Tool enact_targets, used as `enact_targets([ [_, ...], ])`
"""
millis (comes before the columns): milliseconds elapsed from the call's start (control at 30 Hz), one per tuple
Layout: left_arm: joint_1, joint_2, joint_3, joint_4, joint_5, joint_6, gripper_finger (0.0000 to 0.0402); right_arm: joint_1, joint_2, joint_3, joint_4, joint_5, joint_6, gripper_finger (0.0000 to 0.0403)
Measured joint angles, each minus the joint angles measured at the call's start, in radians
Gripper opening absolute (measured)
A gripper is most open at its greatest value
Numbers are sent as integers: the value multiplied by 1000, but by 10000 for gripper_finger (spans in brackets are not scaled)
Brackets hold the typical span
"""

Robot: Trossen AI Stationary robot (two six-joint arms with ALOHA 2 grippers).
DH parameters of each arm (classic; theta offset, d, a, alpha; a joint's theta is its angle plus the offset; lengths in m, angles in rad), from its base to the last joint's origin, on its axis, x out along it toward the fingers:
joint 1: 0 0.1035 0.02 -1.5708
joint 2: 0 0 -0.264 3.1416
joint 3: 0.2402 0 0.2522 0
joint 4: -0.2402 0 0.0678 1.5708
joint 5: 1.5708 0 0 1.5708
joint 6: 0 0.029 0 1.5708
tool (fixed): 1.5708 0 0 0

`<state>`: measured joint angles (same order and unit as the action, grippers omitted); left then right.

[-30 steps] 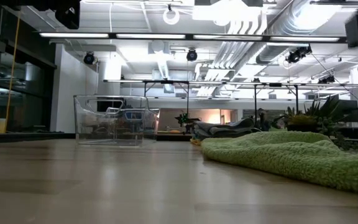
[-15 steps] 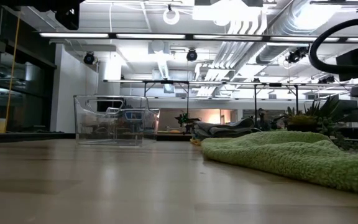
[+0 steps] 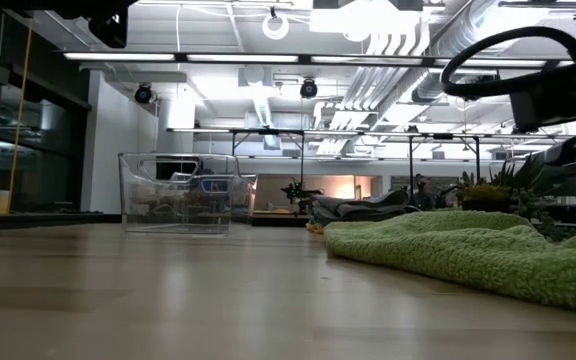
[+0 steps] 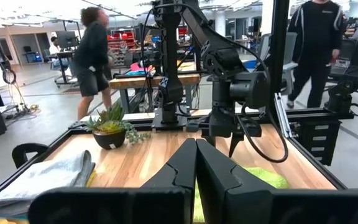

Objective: Fold microfiber towels
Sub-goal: Fold the green microfiber cloth

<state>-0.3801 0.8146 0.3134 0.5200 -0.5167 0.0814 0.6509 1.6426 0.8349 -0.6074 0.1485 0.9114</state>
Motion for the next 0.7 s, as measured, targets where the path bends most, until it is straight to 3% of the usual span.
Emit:
enact_targets([
  [100,0,0,0,0,0,0,0,-4,-1,0,-16,-4,-21,127],
  [300,0,0,0,1,0,0,0,-4,0,39,-160,-10,-57,11],
  [500,0,0,0,4,0,0,0,-15,-12,226,-369,97,-135,5],
  [700,0,0,0,10,0,-1,0,-64,-42,419,-325,367,-338,2],
])
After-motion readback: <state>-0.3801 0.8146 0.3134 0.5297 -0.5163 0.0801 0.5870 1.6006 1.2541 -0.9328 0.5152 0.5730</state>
